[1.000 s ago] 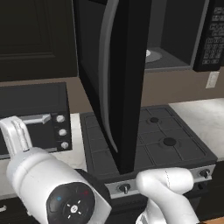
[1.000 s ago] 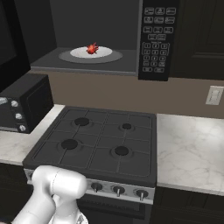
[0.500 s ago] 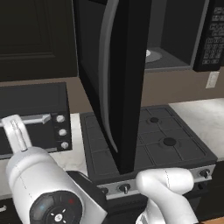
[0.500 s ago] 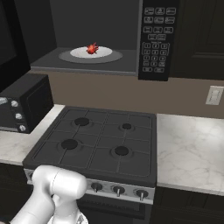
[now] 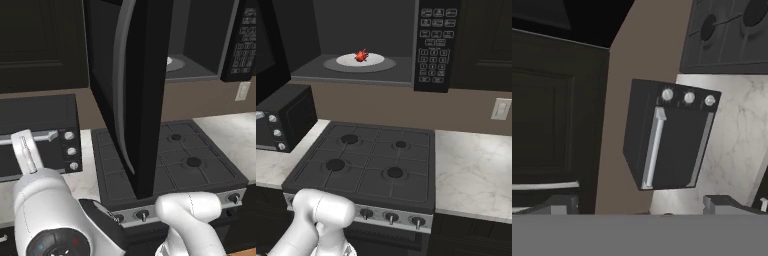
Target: Transport the fish from the fridge to the microwave and turn on the microwave.
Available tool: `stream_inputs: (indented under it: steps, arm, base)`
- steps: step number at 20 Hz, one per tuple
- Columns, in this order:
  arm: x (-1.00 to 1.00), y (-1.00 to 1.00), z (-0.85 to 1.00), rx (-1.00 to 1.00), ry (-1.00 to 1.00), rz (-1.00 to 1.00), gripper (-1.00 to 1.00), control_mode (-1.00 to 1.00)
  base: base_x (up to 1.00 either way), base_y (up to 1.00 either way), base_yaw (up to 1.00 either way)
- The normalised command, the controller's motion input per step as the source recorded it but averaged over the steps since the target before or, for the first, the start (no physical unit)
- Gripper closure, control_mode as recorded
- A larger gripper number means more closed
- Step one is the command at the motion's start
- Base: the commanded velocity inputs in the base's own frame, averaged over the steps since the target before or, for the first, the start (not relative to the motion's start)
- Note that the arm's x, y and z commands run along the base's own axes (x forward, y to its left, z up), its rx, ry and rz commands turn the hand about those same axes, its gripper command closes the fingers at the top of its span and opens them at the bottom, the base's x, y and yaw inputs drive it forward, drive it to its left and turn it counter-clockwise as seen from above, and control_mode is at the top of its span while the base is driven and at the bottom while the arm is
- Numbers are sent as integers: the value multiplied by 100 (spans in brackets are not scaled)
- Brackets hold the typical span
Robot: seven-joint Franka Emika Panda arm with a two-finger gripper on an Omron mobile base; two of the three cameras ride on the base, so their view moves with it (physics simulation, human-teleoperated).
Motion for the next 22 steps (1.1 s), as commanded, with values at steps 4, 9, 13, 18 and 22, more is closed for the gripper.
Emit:
stream_inputs:
  steps: [4,9,13,18,22]
  arm:
    - [-17,-22,0,0,0,-6,-100,-100]
    - [-18,-21,2,0,0,-2,-100,-100]
    - [-11,-13,5,0,-1,0,-100,-100]
    - [-2,-12,10,0,-2,0,-100,-100]
    - [5,-5,5,0,0,0,-100,-100]
  base:
    - [0,0,0]
    - [0,0,0]
    - [0,0,0]
    - [0,0,0]
    - [0,0,0]
